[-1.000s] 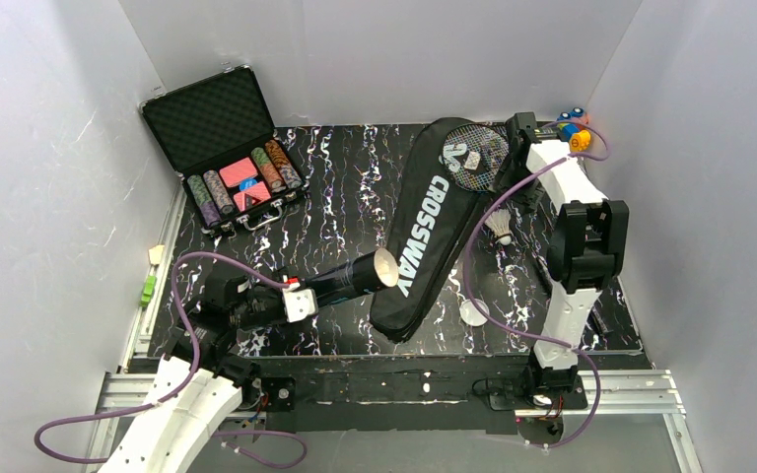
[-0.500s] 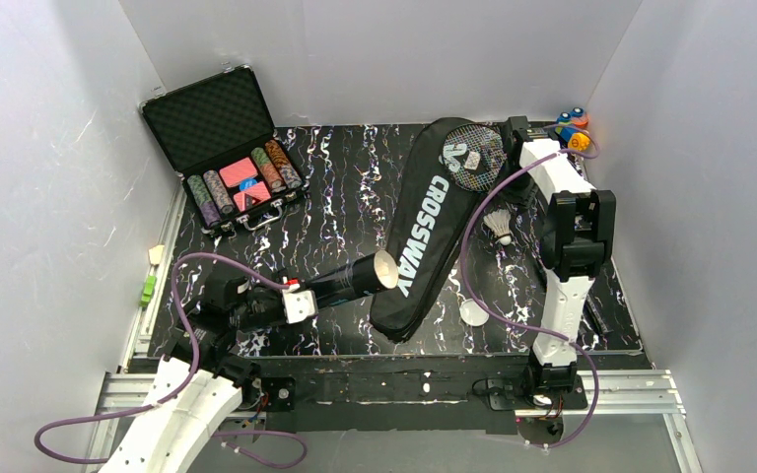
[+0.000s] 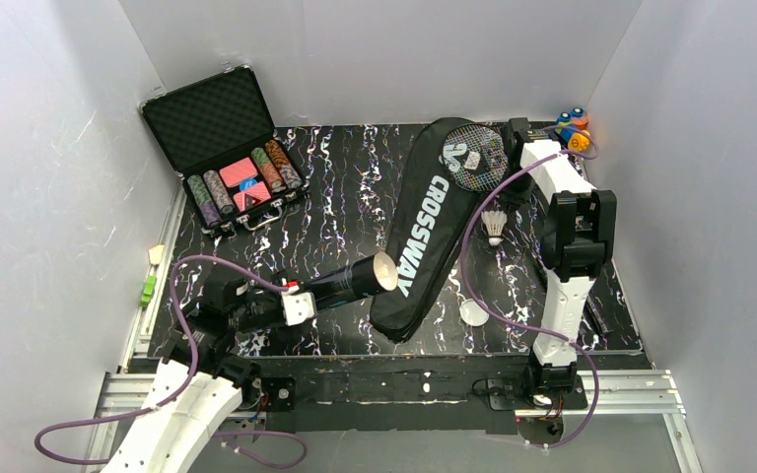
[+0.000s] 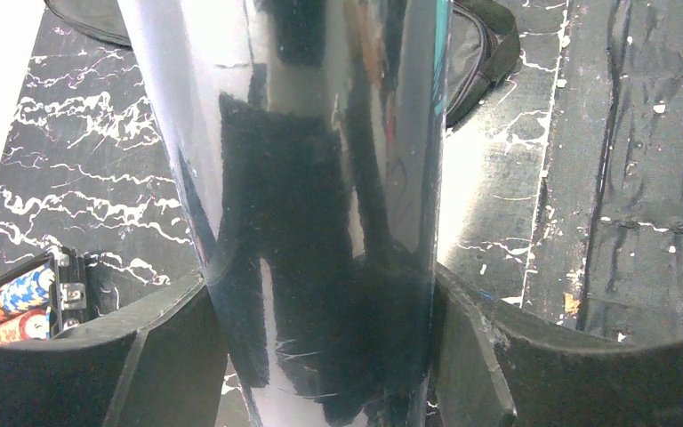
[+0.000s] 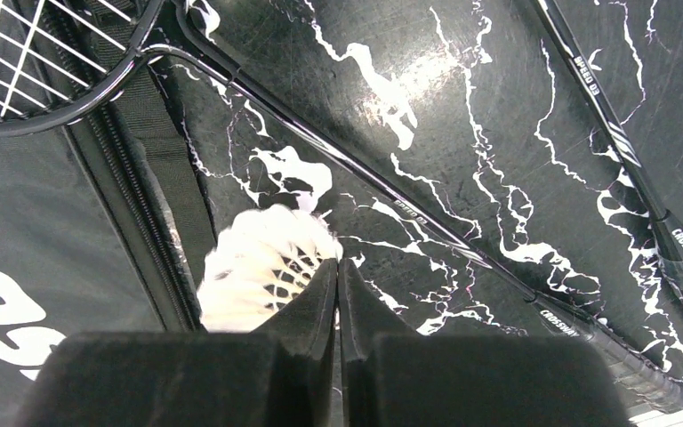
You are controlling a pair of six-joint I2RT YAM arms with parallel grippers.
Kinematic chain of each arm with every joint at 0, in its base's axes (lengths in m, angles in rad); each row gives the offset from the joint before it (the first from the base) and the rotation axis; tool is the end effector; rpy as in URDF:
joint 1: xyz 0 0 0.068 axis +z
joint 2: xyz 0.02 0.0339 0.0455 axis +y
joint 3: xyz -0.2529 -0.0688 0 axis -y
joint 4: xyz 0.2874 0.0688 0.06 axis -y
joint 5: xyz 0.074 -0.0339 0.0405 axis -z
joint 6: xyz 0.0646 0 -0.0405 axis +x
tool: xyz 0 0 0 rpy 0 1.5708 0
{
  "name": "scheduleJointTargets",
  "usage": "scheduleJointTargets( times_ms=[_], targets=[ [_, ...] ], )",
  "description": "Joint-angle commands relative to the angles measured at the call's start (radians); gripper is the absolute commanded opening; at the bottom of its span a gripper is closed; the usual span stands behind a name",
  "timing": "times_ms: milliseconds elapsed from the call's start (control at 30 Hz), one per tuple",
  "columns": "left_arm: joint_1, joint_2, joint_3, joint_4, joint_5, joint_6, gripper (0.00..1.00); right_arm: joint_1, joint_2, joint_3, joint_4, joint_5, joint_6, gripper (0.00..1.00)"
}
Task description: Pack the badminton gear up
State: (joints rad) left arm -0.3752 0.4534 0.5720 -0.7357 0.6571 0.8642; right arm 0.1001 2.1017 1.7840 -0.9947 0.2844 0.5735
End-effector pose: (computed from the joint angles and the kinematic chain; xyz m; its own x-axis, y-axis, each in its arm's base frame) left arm 0.1465 -0.1001 0.2454 0.2236 0.5591 -0.7983 0.8988 0.1985 0.3908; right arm 0.4740 0.0294 0.1673 -0.8214 0.4409 -0.3618 0.5013 0.8607 -0.0892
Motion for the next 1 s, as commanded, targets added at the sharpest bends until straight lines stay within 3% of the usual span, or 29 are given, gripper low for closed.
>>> scheduleJointTargets(
  times_ms=[0, 167, 367, 533, 700, 967],
  targets=[
    [-0.002, -0.020, 0.041, 0.007, 0.014, 0.014, 0.19, -0.004, -0.083, -0.002, -0.014, -0.013, -0.002, 0.03],
    [-0.002, -0.018, 0.045, 0.003, 0.014, 0.016, 0.19, 0.002, -0.182, -0.027, -0.013, -0.097, 0.003, 0.01],
    [-0.002, -0.005, 0.044, 0.004, 0.012, 0.007, 0.19, 0.058, -0.474, -0.174, 0.082, -0.286, 0.029, 0.01],
    [-0.002, -0.002, 0.017, 0.023, 0.023, -0.019, 0.18, 0.227, -0.753, -0.321, 0.223, -0.414, 0.086, 0.01],
    [-0.002, 0.000, 0.014, 0.026, 0.023, -0.017, 0.18, 0.401, -0.930, -0.389, 0.341, -0.453, 0.172, 0.01],
    [-0.002, 0.010, 0.025, 0.035, 0.021, -0.022, 0.18, 0.502, -1.030, -0.375, 0.390, -0.461, 0.228, 0.01]
  ],
)
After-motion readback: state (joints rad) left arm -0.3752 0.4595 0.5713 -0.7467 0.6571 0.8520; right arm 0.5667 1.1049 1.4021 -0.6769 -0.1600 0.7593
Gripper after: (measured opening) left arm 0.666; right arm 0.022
